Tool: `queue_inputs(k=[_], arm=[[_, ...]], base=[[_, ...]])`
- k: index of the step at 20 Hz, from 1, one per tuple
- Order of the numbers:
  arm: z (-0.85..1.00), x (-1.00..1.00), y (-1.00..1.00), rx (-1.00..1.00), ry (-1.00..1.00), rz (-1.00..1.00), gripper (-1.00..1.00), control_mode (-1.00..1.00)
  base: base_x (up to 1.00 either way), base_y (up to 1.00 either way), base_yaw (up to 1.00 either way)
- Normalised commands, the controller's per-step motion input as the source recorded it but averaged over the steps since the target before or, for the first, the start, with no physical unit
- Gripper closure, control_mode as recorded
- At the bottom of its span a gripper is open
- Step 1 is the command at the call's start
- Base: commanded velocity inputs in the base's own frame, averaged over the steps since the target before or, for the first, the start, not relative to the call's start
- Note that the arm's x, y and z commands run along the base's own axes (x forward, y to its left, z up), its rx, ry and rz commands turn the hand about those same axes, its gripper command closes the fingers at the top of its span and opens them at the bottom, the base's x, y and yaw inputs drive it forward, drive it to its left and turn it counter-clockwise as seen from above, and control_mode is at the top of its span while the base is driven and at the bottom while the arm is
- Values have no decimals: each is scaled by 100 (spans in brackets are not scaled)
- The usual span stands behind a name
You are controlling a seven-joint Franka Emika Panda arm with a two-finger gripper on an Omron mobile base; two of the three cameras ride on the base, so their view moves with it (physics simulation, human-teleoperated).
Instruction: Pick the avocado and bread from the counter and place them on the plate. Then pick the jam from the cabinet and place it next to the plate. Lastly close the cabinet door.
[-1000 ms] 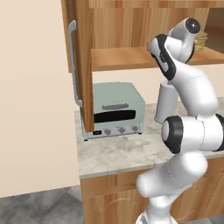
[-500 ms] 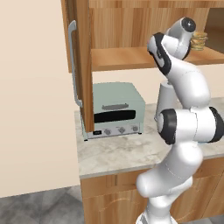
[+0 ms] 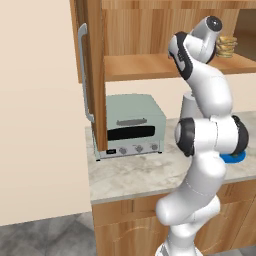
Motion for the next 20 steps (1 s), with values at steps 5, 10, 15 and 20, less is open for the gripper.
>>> queue_inputs(k=[5,10,15,20], arm=[[-5,17,0,0,0,3,-100,-100],[-8,14,0,0,1,1,-100,-100],[-15,18,0,0,1,0,-100,-100],[-6,21,0,0,0,0,-100,-100]], base=[[0,0,0],[0,0,0],[0,0,0],[0,0,0]])
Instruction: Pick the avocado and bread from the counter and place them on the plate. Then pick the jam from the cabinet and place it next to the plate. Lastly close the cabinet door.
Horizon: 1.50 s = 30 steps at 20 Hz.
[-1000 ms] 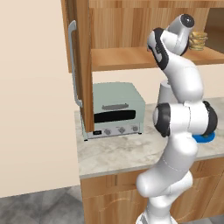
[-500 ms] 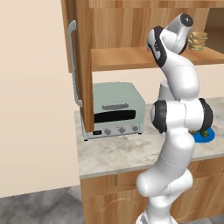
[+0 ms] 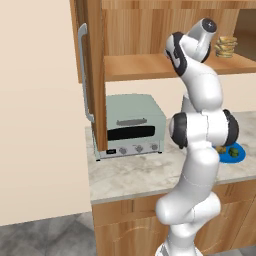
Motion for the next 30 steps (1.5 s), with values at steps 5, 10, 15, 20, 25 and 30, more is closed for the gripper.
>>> queue_inputs(k=[5,10,15,20,25,30], arm=[[-3,26,-4,0,1,0,-100,-100],[0,32,-5,0,4,0,-100,-100],[4,26,-7,0,1,0,-100,-100],[3,24,-5,0,2,0,-100,-100],[0,22,-2,0,1,0,-100,-100],[-1,16,0,0,6,0,100,-100]], base=[[0,0,0],[0,0,0],[0,0,0],[0,0,0],[0,0,0],[0,0,0]])
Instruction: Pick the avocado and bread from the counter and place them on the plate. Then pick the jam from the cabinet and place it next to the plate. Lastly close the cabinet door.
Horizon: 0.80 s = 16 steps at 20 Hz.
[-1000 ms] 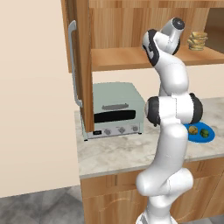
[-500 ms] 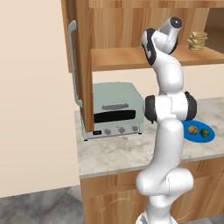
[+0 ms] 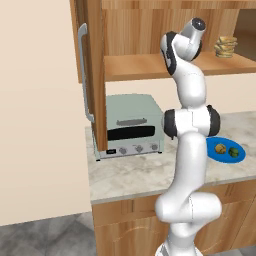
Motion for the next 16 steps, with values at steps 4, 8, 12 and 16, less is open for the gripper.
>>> queue_inputs(k=[4,8,12,16], arm=[[0,2,0,0,5,0,100,-100],[-3,-13,-4,0,1,0,100,-100],[-14,-34,-2,2,0,0,100,-100],[-24,-38,0,1,0,0,100,-100]], base=[[0,0,0],[0,0,0],[0,0,0],[0,0,0]])
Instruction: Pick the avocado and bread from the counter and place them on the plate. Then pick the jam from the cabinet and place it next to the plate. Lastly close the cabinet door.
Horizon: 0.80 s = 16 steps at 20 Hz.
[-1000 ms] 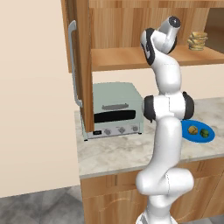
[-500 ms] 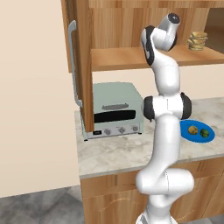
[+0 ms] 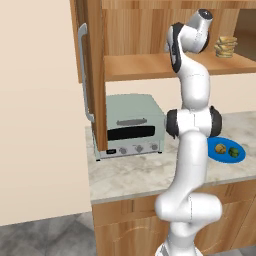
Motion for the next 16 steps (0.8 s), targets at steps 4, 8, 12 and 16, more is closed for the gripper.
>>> queue_inputs(k=[4,8,12,16], arm=[[-32,-41,0,0,0,0,100,-100],[-26,-42,0,1,-4,0,100,-100],[-22,-48,-3,4,-10,0,100,-100],[-17,-47,-3,4,-5,0,100,-100]], base=[[0,0,0],[0,0,0],[0,0,0],[0,0,0]])
